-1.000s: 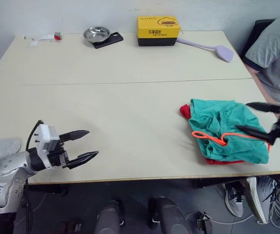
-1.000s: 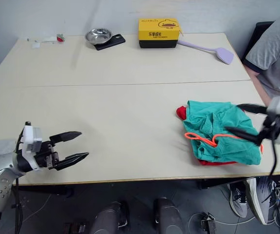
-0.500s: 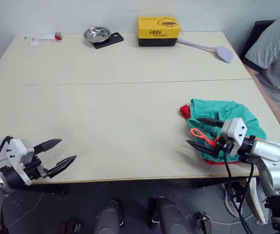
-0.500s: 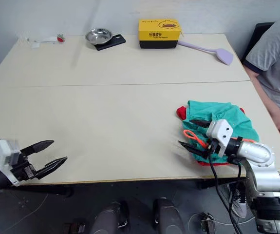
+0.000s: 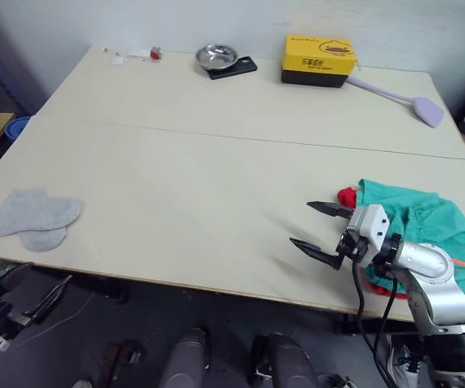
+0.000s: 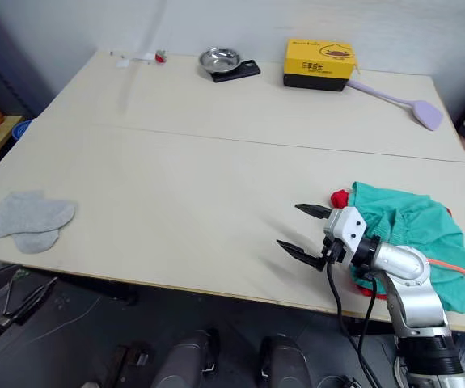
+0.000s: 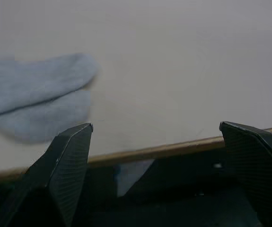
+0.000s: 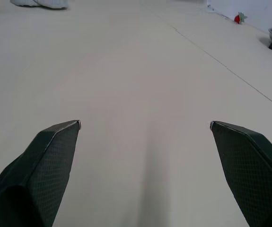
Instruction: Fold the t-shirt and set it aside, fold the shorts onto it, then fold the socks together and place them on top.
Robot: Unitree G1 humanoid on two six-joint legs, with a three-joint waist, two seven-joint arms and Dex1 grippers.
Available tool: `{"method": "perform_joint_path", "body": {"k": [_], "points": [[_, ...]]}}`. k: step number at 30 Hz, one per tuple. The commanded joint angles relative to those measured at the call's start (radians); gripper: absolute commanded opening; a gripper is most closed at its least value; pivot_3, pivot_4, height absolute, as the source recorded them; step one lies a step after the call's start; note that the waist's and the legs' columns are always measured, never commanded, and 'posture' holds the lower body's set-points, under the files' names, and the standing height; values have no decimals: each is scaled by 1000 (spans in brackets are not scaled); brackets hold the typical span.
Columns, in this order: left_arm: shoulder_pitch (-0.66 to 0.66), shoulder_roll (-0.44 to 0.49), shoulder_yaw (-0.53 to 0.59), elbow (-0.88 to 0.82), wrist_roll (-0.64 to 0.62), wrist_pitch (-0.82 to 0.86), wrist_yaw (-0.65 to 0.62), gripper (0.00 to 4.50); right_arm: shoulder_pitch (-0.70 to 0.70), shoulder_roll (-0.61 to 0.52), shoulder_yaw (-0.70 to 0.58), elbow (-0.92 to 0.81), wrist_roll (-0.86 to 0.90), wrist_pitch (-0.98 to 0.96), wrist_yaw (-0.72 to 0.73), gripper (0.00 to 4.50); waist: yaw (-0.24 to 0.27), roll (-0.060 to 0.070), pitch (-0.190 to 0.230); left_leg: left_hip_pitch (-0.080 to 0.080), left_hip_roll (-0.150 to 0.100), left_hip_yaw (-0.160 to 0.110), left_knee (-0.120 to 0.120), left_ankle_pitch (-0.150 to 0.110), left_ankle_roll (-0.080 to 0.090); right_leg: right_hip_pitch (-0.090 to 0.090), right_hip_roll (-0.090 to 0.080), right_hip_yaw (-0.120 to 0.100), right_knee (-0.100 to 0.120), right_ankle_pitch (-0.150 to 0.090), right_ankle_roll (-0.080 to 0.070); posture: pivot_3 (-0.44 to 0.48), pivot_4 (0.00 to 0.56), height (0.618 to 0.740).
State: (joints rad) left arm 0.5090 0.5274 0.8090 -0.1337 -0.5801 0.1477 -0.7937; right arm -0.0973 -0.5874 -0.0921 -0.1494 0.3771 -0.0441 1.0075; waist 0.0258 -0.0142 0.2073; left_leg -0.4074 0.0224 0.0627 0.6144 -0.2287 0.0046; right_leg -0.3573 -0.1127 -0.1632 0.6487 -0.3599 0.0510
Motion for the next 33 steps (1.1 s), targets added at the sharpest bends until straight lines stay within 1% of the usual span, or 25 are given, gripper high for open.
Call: {"method": "perform_joint_path", "body": {"k": [1, 5, 8, 11, 14, 15, 17, 20, 23, 24, 27, 29, 31, 33], "points": [[53, -29, 86, 44, -42, 33, 56, 4500, 77, -14, -66, -51, 78, -77, 68, 4485, 4, -1, 0, 0, 1, 1, 0, -2, 1, 1, 0, 0, -3, 0, 1, 0, 150, 740], [85, -62, 143, 105, -45, 89, 164, 4500, 189, -28, -117, -102, 201, -33, 129, 4485, 1, -2, -1, 0, 1, 5, 0, -6, 9, 2, 0, 3, -7, 0, 4, 0, 150, 740], [102, -78, 170, 112, -74, 164, 229, 4500, 244, -25, -130, -128, 197, -78, 151, 4485, -2, -3, -1, 0, 1, 7, 1, -7, 10, 2, 0, 3, -8, 0, 4, 0, 150, 740], [94, -63, 177, 137, -114, 244, 242, 4500, 259, -15, -126, -146, 196, -90, 152, 4485, -3, -3, -1, 2, 3, 8, 1, -10, 4, 2, 0, 4, -7, 0, 4, 0, 150, 740], [75, -38, 168, 121, -113, 261, 251, 4500, 255, -6, -112, -162, 195, -93, 145, 4485, -2, -3, -1, 2, 4, 8, 1, -10, 4, 2, 1, 4, -8, 0, 2, 0, 150, 740], [58, -16, 159, 109, -103, 259, 248, 4500, 247, 0, -102, -172, 196, -89, 139, 4485, -2, -3, -1, 2, 5, 8, 1, -10, 4, 2, 1, 4, -10, 0, 1, 0, 150, 740], [20, 60, 123, 85, -49, 220, 220, 4500, 225, 4, -80, -192, 196, -80, 135, 4485, 3, -5, -2, 2, 6, 8, 1, -11, 3, 2, 2, 4, -11, 0, 0, 0, 150, 740], [-21, 160, 77, 55, 16, 193, 194, 4500, 208, 5, -65, -199, 201, -63, 124, 4485, 6, -5, -2, 1, 7, 8, 1, -11, 3, 0, 2, 4, -12, -1, 0, 0, 150, 740], [-56, 295, 4, 79, 102, 147, 109, 4500, 199, 9, -59, -191, 204, -57, 120, 4485, 2, -4, -3, 1, 6, 10, 1, -11, 3, 2, 2, 5, -14, 1, 2, 0, 150, 740], [-64, 322, -12, 90, 119, 139, 88, 4500, 198, 9, -58, -191, 207, -55, 119, 4485, 0, -4, -2, 0, 6, 12, 0, -12, 3, 2, 2, 5, -14, 2, 3, 0, 150, 740], [-154, 410, -94, 170, 172, 121, 44, 4500, 193, 12, -43, -184, 220, -45, 130, 4485, -9, -3, -2, 1, 6, 18, -1, -12, 9, 0, 2, 8, -14, 1, 4, 0, 150, 740], [-228, 467, -164, 245, 221, 122, 26, 4500, 190, 11, -29, -177, 232, -31, 147, 4485, -11, -3, -2, 1, 7, 20, -2, -12, 8, -2, 2, 8, -12, 0, 5, 0, 150, 740], [-270, 523, -241, 317, 270, 132, -16, 4500, 188, 11, -21, -172, 236, -28, 157, 4485, -16, -3, -2, 1, 7, 21, -2, -12, 8, -2, 3, 8, -11, 0, 5, 0, 150, 740], [-319, 560, -305, 394, 322, 103, -33, 4500, 186, 11, -21, -167, 234, -31, 161, 4485, -24, -3, -2, 2, 7, 23, -1, -12, 8, -3, 3, 11, -9, 0, 5, 0, 150, 740]]}}
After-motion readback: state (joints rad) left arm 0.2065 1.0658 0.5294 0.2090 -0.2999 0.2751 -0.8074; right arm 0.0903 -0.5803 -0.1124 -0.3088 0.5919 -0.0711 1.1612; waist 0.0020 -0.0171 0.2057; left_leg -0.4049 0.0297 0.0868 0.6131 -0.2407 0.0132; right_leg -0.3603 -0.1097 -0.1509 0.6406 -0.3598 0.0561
